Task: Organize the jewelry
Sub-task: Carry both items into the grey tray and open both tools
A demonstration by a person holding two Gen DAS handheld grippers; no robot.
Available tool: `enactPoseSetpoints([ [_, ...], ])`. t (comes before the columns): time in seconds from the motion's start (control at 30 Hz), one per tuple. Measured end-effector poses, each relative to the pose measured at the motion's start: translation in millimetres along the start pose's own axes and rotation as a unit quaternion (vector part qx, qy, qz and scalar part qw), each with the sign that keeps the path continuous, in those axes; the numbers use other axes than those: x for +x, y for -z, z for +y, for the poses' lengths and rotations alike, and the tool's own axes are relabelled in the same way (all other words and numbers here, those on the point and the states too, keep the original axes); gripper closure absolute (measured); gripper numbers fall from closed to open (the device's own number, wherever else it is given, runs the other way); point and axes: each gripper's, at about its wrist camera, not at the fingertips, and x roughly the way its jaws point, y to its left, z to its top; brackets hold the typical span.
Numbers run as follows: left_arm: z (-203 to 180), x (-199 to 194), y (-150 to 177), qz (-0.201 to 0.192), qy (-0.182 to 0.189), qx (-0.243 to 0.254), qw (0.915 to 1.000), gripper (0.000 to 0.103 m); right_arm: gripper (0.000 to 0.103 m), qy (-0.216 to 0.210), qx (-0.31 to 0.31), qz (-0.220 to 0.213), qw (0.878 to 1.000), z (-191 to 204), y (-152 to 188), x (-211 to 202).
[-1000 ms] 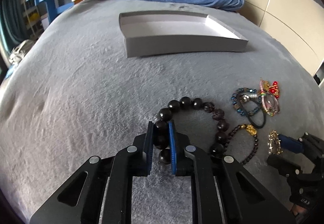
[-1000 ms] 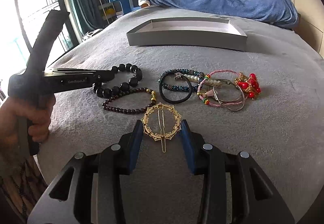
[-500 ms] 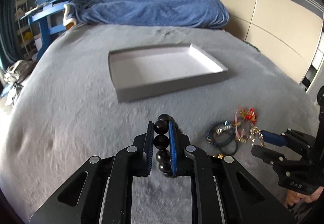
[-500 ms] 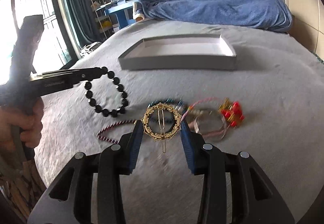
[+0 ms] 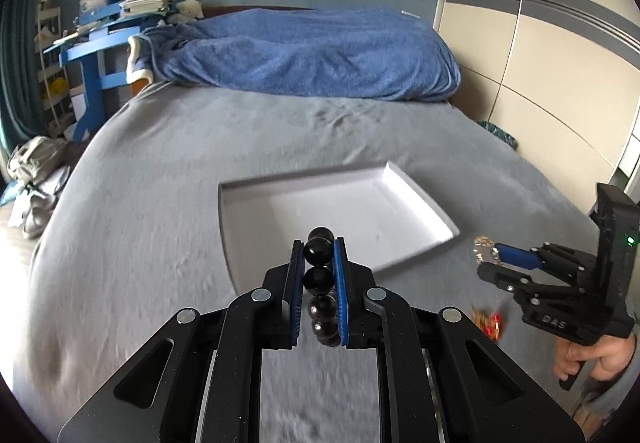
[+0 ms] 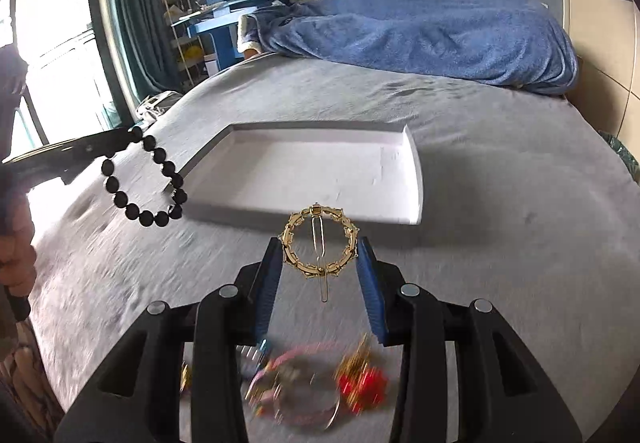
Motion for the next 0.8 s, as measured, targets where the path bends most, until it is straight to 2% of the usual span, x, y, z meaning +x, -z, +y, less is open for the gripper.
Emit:
enactPoseSetpoints([
  [0.2,0.7,30.7,-30.2,-0.004,-0.005,0.004,1.0000,0.088,0.065,0.001,0.014,0.037,0.999,-15.4,-35.6,53.3],
  [0.37,5.7,62.6,-37.9,0.006,-0.010,0.002,0.9999,0.088,0.065,0.004,0.017,0.072,0.997,-19.0,-44.1,94.0],
  [0.53,7.8,100.3,-20.2,0.038,-0.012,0.007,0.9992,0.088,0.065,0.010,0.024,0.093,0.995,-21.7,-43.8,119.9],
  [0.63,9.8,116.9,-4.0,0.057,-0.030,0.022,0.9977,0.088,0.065,0.014,0.019,0.108,0.994,-19.9,-41.9,129.8],
  [0.8,26.0,128.8,14.0,0.080,-0.059,0.018,0.9949,0.088,0.064,0.018,0.027,0.120,0.992,-21.1,-39.0,139.7],
])
